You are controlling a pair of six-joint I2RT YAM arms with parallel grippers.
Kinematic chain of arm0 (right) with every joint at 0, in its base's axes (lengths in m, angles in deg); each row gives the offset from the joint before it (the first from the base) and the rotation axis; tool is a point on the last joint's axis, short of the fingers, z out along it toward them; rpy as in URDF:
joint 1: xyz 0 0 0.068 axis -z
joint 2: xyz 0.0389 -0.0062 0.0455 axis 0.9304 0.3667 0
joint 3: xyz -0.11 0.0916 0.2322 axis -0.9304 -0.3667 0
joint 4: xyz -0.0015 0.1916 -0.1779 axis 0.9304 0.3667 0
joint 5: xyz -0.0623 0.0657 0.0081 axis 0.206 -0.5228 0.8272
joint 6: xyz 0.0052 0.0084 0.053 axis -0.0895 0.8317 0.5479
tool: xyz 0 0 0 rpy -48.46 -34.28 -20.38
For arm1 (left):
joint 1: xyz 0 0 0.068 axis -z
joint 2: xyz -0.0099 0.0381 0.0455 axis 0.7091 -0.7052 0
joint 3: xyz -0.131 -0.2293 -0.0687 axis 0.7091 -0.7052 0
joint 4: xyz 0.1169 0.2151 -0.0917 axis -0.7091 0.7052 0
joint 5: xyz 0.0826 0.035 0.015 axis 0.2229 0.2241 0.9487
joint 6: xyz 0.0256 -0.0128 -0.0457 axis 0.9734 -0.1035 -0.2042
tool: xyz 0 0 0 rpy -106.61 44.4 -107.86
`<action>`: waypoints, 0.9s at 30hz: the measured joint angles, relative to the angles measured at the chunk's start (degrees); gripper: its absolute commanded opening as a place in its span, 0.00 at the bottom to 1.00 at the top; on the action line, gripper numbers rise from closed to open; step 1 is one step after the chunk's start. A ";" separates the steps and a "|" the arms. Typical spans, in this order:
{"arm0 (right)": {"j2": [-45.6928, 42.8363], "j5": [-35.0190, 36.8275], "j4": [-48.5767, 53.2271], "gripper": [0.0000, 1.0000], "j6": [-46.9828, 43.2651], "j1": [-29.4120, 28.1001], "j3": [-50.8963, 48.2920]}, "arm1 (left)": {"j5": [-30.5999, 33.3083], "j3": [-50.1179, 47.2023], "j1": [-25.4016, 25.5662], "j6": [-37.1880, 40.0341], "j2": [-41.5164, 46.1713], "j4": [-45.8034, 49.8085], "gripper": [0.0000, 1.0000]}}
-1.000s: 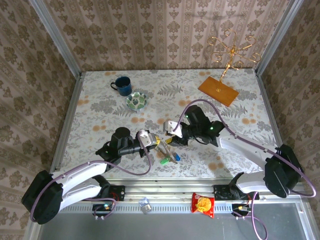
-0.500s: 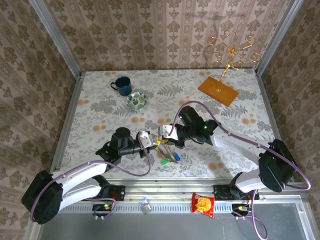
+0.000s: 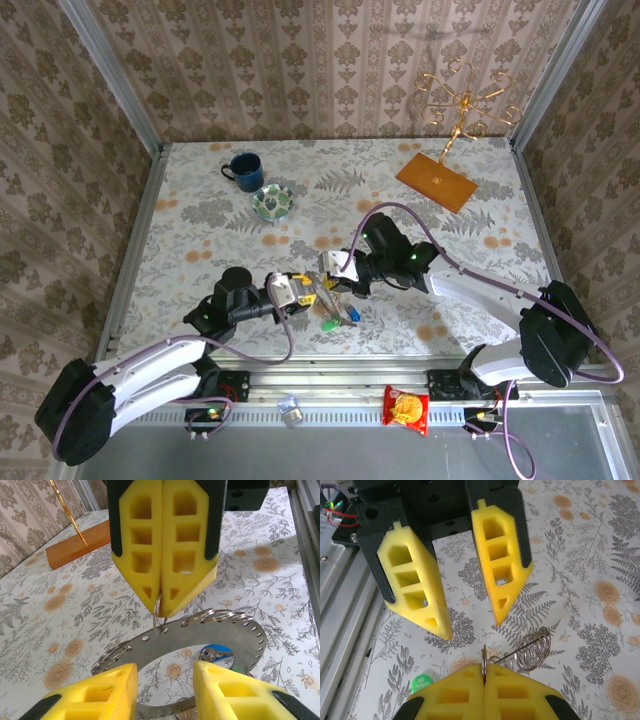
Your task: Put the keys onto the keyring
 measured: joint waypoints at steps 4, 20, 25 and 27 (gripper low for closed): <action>0.00 -2.08 -1.70 0.00 1.16 0.20 -0.70 | -0.09 -0.70 0.11 -0.83 -0.68 -2.21 0.34; 0.00 -4.72 -1.97 0.00 1.14 -0.07 -1.18 | -1.79 -0.72 0.11 -2.14 -5.64 -10.10 0.25; 0.00 -3.45 0.09 0.00 -0.17 -0.90 -0.17 | -3.04 -0.70 0.11 -2.14 -5.86 -10.05 0.23; 0.11 -3.37 0.72 0.00 -0.39 -1.25 0.52 | -3.37 -0.63 0.11 -2.12 -6.16 -9.99 0.21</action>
